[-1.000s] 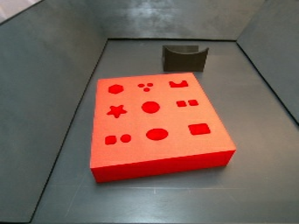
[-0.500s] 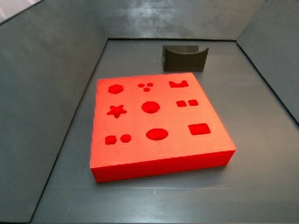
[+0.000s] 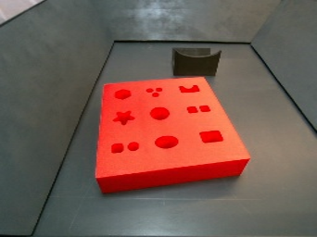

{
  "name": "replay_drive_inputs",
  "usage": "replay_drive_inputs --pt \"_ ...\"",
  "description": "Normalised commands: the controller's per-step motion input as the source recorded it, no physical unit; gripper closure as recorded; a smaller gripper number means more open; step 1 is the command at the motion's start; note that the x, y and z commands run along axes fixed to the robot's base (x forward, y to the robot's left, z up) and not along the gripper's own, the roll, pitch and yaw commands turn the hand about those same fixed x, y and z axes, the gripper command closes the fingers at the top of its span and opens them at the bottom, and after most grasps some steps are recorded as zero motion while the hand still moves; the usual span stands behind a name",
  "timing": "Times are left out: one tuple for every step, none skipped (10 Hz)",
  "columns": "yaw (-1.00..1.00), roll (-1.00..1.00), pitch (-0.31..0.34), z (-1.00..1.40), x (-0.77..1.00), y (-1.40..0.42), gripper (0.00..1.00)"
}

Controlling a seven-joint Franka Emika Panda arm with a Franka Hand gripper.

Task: Pick up the arch object. Move up. Place the arch object on the fixture. Regrasp the arch object. Rotate the arch object. Move to above the board. Insert the arch object.
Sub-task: Move to above the board, then insert the arch object.

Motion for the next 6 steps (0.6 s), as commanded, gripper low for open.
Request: replay_drive_inputs --pt "0.01 0.06 0.151 0.12 0.32 -0.78 1.0" --pt "0.01 0.08 0.16 0.08 0.26 -0.54 1.0" --pt "0.01 0.09 0.161 0.05 0.19 -0.3 1.0" --pt "0.01 0.09 0.155 0.04 0.16 -0.22 1.0" --pt "0.0 -0.02 0.0 -0.02 0.0 0.0 1.0" --pt "0.0 0.0 -0.004 -0.01 0.0 0.0 1.0"
